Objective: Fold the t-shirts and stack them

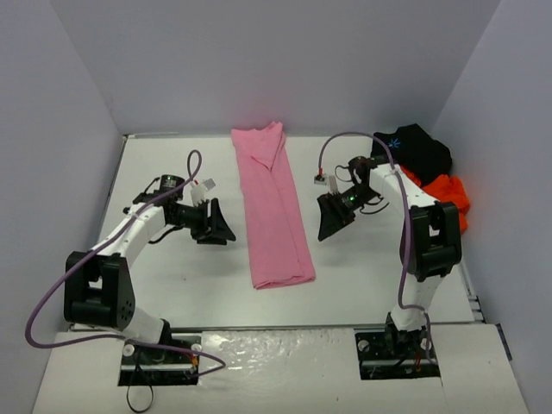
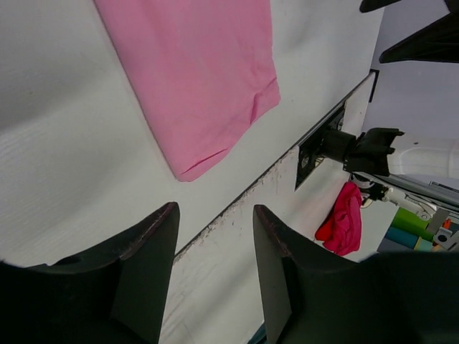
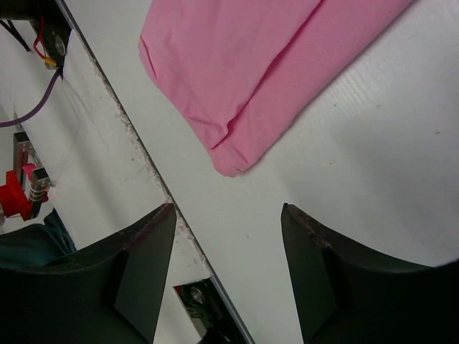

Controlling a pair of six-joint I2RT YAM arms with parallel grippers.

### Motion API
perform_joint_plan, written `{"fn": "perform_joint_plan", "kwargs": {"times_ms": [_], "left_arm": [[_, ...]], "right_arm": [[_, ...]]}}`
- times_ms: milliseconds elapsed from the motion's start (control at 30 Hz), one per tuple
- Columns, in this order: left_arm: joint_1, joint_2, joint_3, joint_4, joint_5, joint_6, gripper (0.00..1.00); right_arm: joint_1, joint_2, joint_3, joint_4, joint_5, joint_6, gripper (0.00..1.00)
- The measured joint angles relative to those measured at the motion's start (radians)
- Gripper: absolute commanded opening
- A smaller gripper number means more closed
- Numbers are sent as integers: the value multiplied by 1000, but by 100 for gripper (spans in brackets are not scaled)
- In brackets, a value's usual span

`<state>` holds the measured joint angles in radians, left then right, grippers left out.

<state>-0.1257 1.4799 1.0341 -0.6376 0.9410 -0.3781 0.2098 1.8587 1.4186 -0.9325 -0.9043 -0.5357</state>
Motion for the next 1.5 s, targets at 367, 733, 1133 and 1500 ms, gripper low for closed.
{"fn": "perform_joint_plan", "kwargs": {"times_ms": [367,733,1133,1500], "left_arm": [[-35,183,-37,132,52,-67,38],[-122,377,11,157,71,-55,26],[-129,313,-43,151,-1,-22,53],[-187,345,-27,122,-12,6,53]], "right_arm": [[68,44,-75,102,56,117,57],[59,140,-118,153,65,153,57],[55,142,-153,205,77,202,57],[73,164,-152,207,39,217,53]]}}
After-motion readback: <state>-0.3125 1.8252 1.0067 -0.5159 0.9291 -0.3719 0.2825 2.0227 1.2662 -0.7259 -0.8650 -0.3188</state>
